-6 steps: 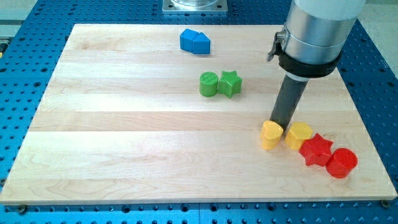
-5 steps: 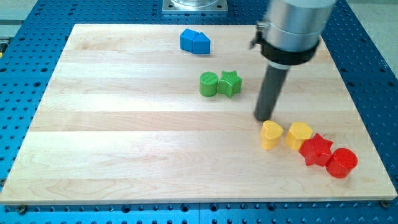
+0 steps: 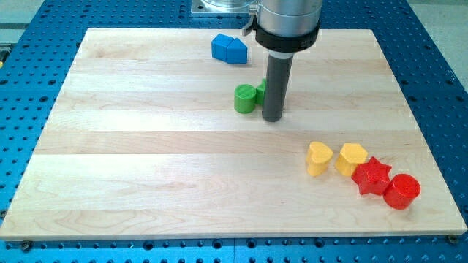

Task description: Separate the green blocks from each other

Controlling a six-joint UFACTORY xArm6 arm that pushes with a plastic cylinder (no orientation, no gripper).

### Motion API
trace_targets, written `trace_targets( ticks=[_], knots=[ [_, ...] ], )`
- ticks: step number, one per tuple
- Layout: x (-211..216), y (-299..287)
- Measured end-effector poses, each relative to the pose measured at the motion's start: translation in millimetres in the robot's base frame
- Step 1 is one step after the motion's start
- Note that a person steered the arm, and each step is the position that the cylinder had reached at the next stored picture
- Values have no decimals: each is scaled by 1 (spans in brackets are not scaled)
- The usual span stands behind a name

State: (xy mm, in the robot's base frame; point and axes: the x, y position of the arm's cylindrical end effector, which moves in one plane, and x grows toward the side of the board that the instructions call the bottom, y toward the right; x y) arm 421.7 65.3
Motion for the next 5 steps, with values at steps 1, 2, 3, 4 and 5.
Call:
trace_targets(
  ticks=[1, 2, 3, 4, 5],
  knots=[
    [-2, 0],
    [-2, -15],
    [-2, -90],
    [-16, -105],
    [-44, -98]
  ],
)
